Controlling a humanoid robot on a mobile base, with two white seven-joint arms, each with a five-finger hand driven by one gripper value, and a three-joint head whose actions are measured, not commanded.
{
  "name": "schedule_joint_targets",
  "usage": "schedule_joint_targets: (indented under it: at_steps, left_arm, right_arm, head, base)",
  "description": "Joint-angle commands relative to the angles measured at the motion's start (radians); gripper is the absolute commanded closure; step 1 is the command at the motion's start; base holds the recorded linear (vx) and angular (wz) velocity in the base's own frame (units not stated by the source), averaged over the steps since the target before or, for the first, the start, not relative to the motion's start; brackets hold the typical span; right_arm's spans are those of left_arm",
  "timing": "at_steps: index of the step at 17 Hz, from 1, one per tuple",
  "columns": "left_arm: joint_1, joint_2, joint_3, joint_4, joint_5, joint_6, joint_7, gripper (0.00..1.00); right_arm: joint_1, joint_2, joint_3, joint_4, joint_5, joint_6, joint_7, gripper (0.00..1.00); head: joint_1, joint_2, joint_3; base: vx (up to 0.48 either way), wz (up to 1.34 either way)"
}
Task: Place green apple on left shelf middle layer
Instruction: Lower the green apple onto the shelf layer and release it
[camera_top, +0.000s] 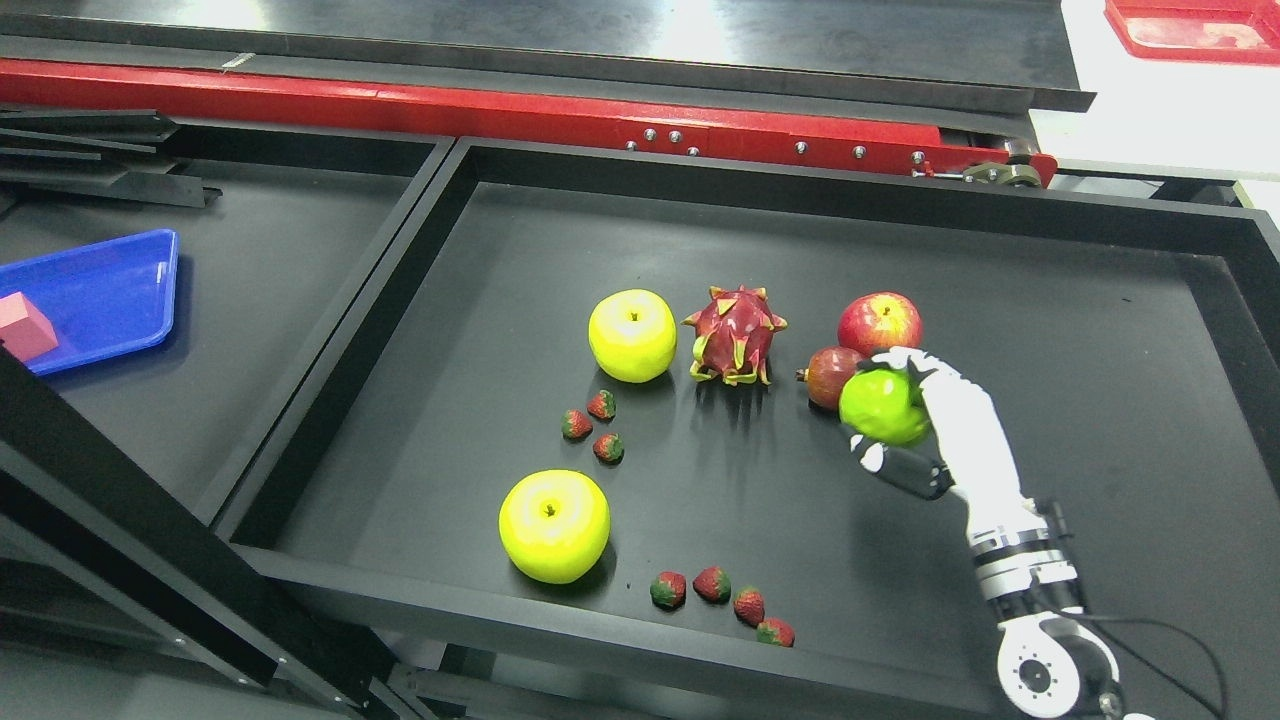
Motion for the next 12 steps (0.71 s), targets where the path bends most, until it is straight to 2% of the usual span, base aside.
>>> schedule_joint_targets:
  at_steps: [1, 2, 5, 7, 9, 11, 12]
  left_arm:
    - [0.0, 0.018, 0.0, 0.0, 0.0, 0.001, -0.001, 0.0]
    - [0.0, 0.018, 0.0, 0.0, 0.0, -0.001, 0.001, 0.0]
    - [0.0, 0.018, 0.0, 0.0, 0.0, 0.001, 0.001, 0.0]
    - [0.0, 0.018, 0.0, 0.0, 0.0, -0.001, 0.001, 0.0]
    - [0.0, 0.018, 0.0, 0.0, 0.0, -0.001, 0.001, 0.0]
    - [0.0, 0.018, 0.0, 0.0, 0.0, 0.001, -0.001, 0.0]
    - [0.0, 0.018, 0.0, 0.0, 0.0, 0.001, 0.001, 0.0]
  right_arm:
    - [0.023, -0.017, 0.122, 0.011, 0.034, 0.038, 0.045, 0.65]
    - [0.026, -0.017, 0.123, 0.006, 0.018, 0.053, 0.057, 0.01]
    - [0.026, -0.017, 0.107, -0.009, -0.032, 0.052, 0.073, 0.0]
    - [0.014, -0.017, 0.068, -0.009, -0.138, 0.052, 0.067, 0.0]
    - [0.011, -0.017, 0.003, -0.007, -0.412, 0.049, 0.067, 0.0]
    - [0.012, -0.017, -0.063, -0.006, -0.633, 0.04, 0.067, 0.0]
    - [0.015, -0.017, -0.089, -0.006, -0.694, 0.037, 0.067, 0.0]
  head:
    - [0.0, 0.0, 0.0]
    - [0.0, 0.0, 0.0]
    - [0.0, 0.0, 0.0]
    - [0.0, 0.0, 0.0]
    - [0.0, 0.0, 0.0]
    - [0.0, 0.0, 0.0]
    - [0.0, 0.0, 0.0]
  base:
    - [0.017, 0.0]
    - [0.017, 0.0]
    - [0.0, 0.0]
    - [0.0, 0.0]
    - [0.0, 0.0]
    - [0.0, 0.0]
    - [0.0, 0.0]
